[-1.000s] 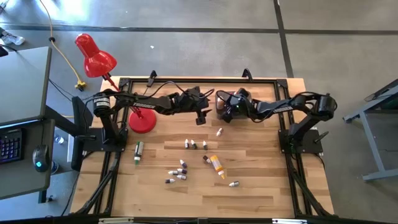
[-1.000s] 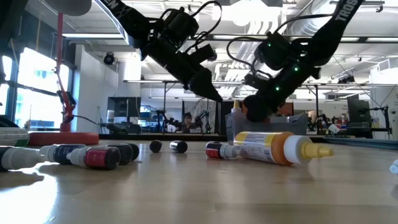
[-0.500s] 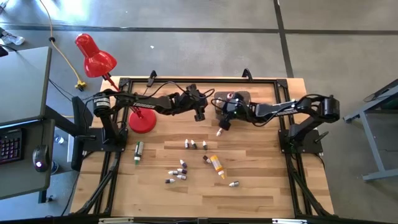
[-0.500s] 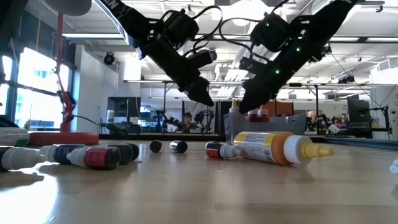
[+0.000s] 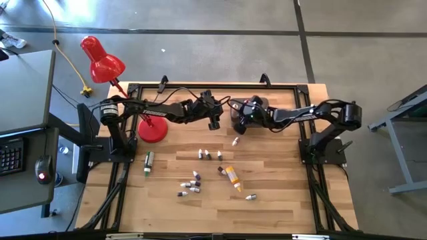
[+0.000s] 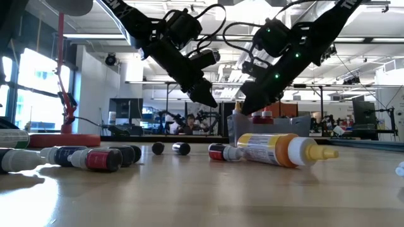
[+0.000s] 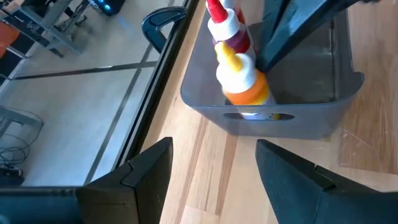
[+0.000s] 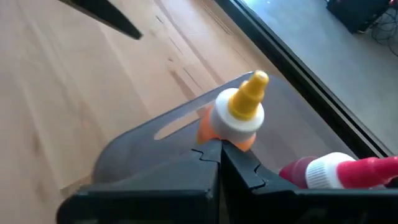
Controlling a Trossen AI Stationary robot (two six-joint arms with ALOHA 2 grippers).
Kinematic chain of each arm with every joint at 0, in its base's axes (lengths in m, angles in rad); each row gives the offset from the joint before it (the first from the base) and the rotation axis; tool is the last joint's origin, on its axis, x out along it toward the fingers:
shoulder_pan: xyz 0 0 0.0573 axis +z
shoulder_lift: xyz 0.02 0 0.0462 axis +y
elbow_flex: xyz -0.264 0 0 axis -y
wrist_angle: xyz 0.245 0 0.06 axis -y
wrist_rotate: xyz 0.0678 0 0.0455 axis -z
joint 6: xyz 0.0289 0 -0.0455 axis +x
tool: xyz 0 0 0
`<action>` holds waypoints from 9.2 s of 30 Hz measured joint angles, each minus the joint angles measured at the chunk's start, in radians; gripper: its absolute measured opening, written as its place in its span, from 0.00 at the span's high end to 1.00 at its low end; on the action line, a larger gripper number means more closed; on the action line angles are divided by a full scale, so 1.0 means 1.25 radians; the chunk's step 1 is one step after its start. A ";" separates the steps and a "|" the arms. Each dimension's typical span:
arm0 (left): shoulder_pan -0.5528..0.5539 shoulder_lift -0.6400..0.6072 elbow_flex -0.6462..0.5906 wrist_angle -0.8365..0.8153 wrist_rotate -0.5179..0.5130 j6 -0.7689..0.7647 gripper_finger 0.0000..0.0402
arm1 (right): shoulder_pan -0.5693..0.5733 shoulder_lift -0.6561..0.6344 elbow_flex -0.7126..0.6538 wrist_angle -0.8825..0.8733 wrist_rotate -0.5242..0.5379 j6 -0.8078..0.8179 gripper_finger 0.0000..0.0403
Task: Pick & Place food coloring
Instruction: Adjust the large yellow food coloring bottle in the bin, then put the large green food coloring bottle into the bin
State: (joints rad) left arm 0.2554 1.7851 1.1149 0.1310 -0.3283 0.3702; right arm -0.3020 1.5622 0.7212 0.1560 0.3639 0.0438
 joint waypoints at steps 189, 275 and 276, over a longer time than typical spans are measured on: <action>0.112 -0.282 -0.081 -0.486 0.601 -0.707 0.72 | 0.193 0.051 0.066 0.351 -0.068 -0.674 0.67; -0.121 -0.144 -0.082 -0.237 -0.211 0.213 0.71 | 0.191 -0.015 0.066 0.161 -0.006 -0.337 0.62; -0.121 -0.144 -0.082 -0.237 -0.213 0.211 0.71 | 0.193 -0.015 0.066 0.164 0.013 -0.362 0.61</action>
State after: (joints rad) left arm 0.1047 1.6054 1.0126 -0.1652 -0.5951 0.6343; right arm -0.0607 1.5429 0.8036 0.3605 0.3808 -0.4091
